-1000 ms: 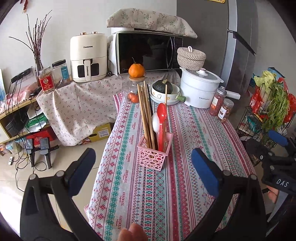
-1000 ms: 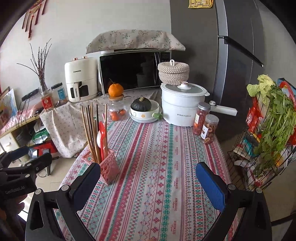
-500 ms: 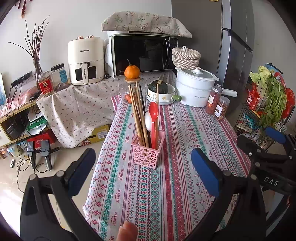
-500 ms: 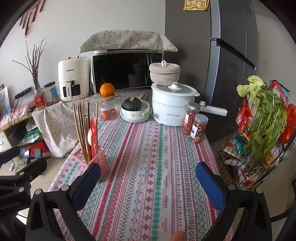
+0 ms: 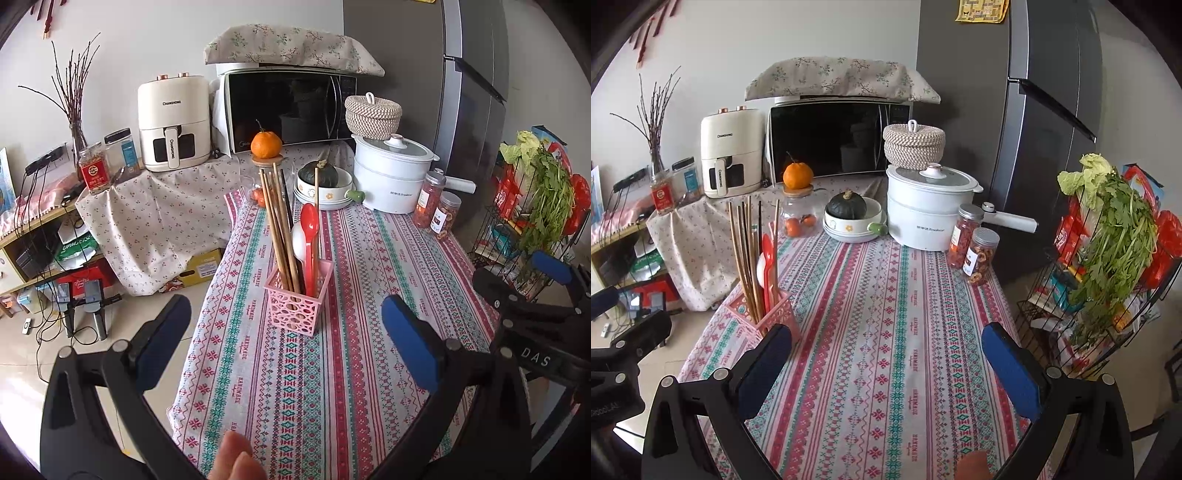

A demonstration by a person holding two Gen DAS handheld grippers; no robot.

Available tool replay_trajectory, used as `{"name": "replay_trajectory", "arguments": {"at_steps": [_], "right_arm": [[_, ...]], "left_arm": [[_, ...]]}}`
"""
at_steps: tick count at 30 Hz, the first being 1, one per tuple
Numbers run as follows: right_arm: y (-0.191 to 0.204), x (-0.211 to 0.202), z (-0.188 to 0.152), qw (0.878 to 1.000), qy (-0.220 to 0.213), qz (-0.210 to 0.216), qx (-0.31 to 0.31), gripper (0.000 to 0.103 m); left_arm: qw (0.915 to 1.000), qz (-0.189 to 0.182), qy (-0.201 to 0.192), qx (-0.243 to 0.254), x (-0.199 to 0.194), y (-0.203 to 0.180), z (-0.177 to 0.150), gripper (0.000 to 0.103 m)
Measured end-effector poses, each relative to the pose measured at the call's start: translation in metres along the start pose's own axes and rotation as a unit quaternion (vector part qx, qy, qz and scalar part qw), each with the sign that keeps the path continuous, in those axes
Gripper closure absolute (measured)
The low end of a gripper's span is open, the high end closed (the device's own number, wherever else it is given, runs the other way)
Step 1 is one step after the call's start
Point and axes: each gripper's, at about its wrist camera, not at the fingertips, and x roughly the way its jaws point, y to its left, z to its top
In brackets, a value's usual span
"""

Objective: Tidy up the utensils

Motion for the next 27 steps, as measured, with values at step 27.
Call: {"name": "replay_trajectory", "arguments": {"at_steps": [27], "right_arm": [[-0.0064, 0.0015, -0.0004, 1.000, 0.000, -0.007, 0.014, 0.000]], "left_arm": [[0.9999, -0.008, -0.006, -0.009, -0.0005, 0.0019, 0.0001, 0.000]]}}
